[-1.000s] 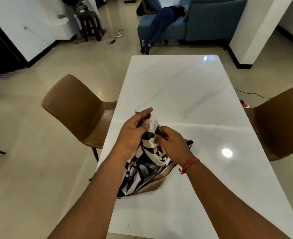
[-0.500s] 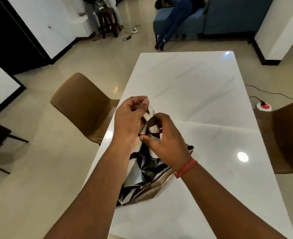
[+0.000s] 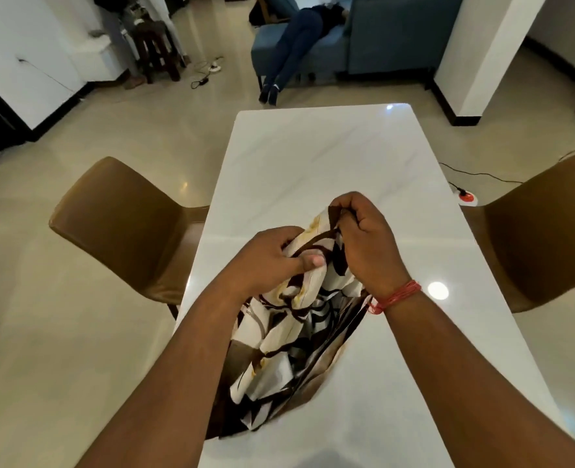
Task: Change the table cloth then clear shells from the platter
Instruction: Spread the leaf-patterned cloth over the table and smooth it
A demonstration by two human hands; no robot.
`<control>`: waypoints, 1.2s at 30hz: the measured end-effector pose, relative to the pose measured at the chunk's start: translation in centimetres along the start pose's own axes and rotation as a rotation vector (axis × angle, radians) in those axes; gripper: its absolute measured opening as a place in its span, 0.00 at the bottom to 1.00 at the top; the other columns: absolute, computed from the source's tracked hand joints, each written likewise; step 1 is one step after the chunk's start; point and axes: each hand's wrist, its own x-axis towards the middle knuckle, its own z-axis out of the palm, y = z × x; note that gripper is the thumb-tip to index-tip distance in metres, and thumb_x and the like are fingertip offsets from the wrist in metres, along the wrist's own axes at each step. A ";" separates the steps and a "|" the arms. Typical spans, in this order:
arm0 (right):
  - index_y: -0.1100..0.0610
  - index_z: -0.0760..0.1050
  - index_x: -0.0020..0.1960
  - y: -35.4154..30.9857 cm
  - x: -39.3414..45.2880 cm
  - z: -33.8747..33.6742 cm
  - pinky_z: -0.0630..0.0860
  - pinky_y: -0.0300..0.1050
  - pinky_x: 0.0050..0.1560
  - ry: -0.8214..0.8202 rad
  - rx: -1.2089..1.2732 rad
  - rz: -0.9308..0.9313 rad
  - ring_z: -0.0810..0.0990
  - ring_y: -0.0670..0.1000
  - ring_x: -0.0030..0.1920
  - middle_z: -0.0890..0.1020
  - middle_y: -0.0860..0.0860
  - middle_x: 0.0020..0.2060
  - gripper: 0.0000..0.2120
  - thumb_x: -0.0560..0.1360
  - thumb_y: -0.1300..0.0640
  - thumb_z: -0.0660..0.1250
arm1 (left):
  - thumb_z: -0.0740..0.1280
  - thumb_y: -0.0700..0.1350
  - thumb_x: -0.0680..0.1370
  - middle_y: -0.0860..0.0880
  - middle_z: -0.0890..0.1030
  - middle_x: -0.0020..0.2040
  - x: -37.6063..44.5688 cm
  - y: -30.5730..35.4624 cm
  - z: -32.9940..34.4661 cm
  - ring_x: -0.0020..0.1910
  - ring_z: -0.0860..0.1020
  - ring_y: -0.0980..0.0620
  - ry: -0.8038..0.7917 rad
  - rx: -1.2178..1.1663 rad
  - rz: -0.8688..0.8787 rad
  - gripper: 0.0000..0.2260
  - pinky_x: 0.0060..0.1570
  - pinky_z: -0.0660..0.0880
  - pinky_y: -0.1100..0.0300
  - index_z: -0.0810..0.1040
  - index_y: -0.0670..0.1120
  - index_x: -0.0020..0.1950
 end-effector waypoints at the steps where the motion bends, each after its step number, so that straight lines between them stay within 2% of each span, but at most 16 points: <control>1: 0.56 0.75 0.46 -0.2 0.3 -0.1 0.74 0.42 0.45 0.011 -0.019 -0.011 0.76 0.46 0.42 0.78 0.48 0.40 0.13 0.78 0.69 0.54 | 0.72 0.58 0.74 0.55 0.82 0.40 0.0 -0.2 0.0 0.41 0.80 0.57 0.013 0.002 -0.004 0.09 0.47 0.76 0.57 0.81 0.54 0.47; 3: 0.56 0.75 0.47 -0.7 0.8 -0.5 0.73 0.38 0.44 0.022 -0.047 -0.027 0.76 0.45 0.41 0.78 0.45 0.40 0.14 0.78 0.69 0.54 | 0.69 0.57 0.77 0.51 0.80 0.36 0.2 -0.2 -0.3 0.36 0.77 0.57 0.059 0.016 -0.003 0.11 0.41 0.72 0.58 0.79 0.50 0.43; 5: 0.56 0.75 0.48 -1.2 1.4 -1.1 0.72 0.34 0.40 0.039 -0.061 -0.022 0.75 0.45 0.38 0.78 0.44 0.40 0.14 0.79 0.68 0.53 | 0.65 0.56 0.80 0.53 0.79 0.36 0.2 -0.3 -0.8 0.35 0.75 0.59 0.083 0.053 -0.012 0.10 0.38 0.70 0.64 0.78 0.52 0.43; 9: 0.56 0.76 0.53 -2.0 2.4 -2.1 0.72 0.27 0.45 0.065 -0.139 -0.065 0.77 0.37 0.42 0.80 0.39 0.44 0.12 0.81 0.66 0.55 | 0.59 0.53 0.83 0.56 0.74 0.36 -0.3 0.1 -1.8 0.36 0.73 0.64 0.195 -0.011 0.044 0.13 0.35 0.65 0.71 0.72 0.56 0.39; 12: 0.57 0.76 0.54 -2.5 2.7 -2.7 0.72 0.30 0.44 0.076 -0.204 -0.121 0.77 0.45 0.43 0.79 0.39 0.45 0.11 0.81 0.66 0.56 | 0.59 0.51 0.84 0.56 0.72 0.36 -0.5 1.1 -2.6 0.36 0.72 0.65 0.256 0.033 0.129 0.14 0.36 0.65 0.71 0.70 0.56 0.37; 14: 0.57 0.76 0.54 -2.8 3.0 -3.1 0.72 0.27 0.45 0.085 -0.216 -0.136 0.77 0.38 0.44 0.79 0.39 0.45 0.11 0.80 0.67 0.57 | 0.62 0.51 0.83 0.57 0.79 0.39 -0.6 1.9 -3.2 0.41 0.76 0.68 0.270 -0.050 0.127 0.09 0.42 0.68 0.74 0.79 0.55 0.45; 16: 0.57 0.76 0.55 -2.9 3.2 -3.5 0.71 0.26 0.48 0.094 -0.225 -0.146 0.76 0.34 0.45 0.78 0.39 0.45 0.11 0.80 0.67 0.57 | 0.65 0.48 0.82 0.58 0.83 0.50 -0.6 2.4 -3.4 0.52 0.79 0.64 0.288 -0.250 0.126 0.08 0.55 0.73 0.67 0.82 0.55 0.57; 17: 0.57 0.77 0.55 -3.0 3.3 -3.7 0.71 0.27 0.48 0.100 -0.222 -0.149 0.76 0.34 0.46 0.78 0.39 0.45 0.11 0.80 0.66 0.58 | 0.66 0.46 0.81 0.58 0.83 0.53 -0.7 2.6 -3.5 0.54 0.80 0.62 0.311 -0.312 0.130 0.09 0.59 0.75 0.63 0.81 0.55 0.59; 21: 0.54 0.77 0.55 -2.8 3.2 -4.3 0.73 0.35 0.46 0.111 -0.213 -0.153 0.74 0.41 0.41 0.77 0.43 0.41 0.11 0.80 0.64 0.59 | 0.69 0.39 0.78 0.56 0.83 0.53 -1.2 3.4 -3.3 0.55 0.80 0.59 0.477 -0.385 0.158 0.12 0.61 0.76 0.60 0.82 0.54 0.57; 24: 0.52 0.78 0.56 -2.7 3.1 -4.6 0.74 0.38 0.44 0.076 -0.219 -0.118 0.75 0.46 0.39 0.79 0.49 0.41 0.11 0.80 0.63 0.61 | 0.68 0.37 0.78 0.56 0.83 0.53 -1.6 4.1 -3.2 0.54 0.80 0.57 0.534 -0.356 0.211 0.14 0.59 0.77 0.61 0.82 0.53 0.58; 27: 0.51 0.77 0.58 -3.2 2.8 -4.7 0.77 0.37 0.49 -0.034 -0.175 -0.088 0.78 0.41 0.45 0.80 0.48 0.47 0.10 0.78 0.60 0.66 | 0.67 0.38 0.80 0.57 0.82 0.55 -2.0 5.1 -3.0 0.57 0.79 0.57 0.487 -0.328 0.278 0.13 0.61 0.76 0.59 0.81 0.52 0.59; 29: 0.53 0.76 0.59 -4.0 2.3 -4.4 0.75 0.33 0.52 0.059 -0.280 -0.233 0.76 0.44 0.52 0.76 0.49 0.54 0.12 0.76 0.59 0.69 | 0.65 0.38 0.80 0.58 0.82 0.55 -2.1 5.6 -2.6 0.57 0.78 0.58 0.451 -0.284 0.307 0.13 0.62 0.75 0.58 0.81 0.51 0.60; 31: 0.57 0.75 0.54 -4.8 1.2 -3.6 0.76 0.37 0.49 0.242 -0.326 -0.428 0.76 0.48 0.48 0.76 0.51 0.51 0.08 0.75 0.60 0.69 | 0.66 0.38 0.80 0.60 0.81 0.53 -2.0 6.0 -2.2 0.53 0.78 0.59 0.470 -0.252 0.299 0.13 0.59 0.77 0.59 0.81 0.53 0.60; 32: 0.57 0.75 0.51 -5.1 0.6 -3.0 0.77 0.41 0.46 0.249 -0.311 -0.464 0.76 0.49 0.45 0.77 0.51 0.48 0.07 0.75 0.60 0.69 | 0.67 0.39 0.80 0.61 0.81 0.51 -1.9 6.1 -2.0 0.49 0.77 0.59 0.495 -0.252 0.285 0.13 0.55 0.77 0.61 0.82 0.55 0.59; 34: 0.56 0.73 0.54 -5.1 -0.7 -1.6 0.78 0.46 0.43 0.089 -0.341 -0.439 0.77 0.48 0.43 0.77 0.50 0.47 0.09 0.76 0.56 0.69 | 0.68 0.41 0.79 0.64 0.79 0.44 -1.7 6.4 -1.7 0.41 0.75 0.57 0.533 -0.265 0.262 0.14 0.48 0.76 0.63 0.81 0.58 0.60; 36: 0.54 0.70 0.61 -4.1 -1.7 -0.4 0.79 0.46 0.48 -0.058 -0.426 -0.369 0.77 0.48 0.50 0.75 0.49 0.55 0.19 0.74 0.50 0.71 | 0.68 0.41 0.80 0.64 0.80 0.46 -1.7 6.7 -1.7 0.40 0.75 0.51 0.509 -0.290 0.283 0.15 0.45 0.78 0.57 0.80 0.58 0.62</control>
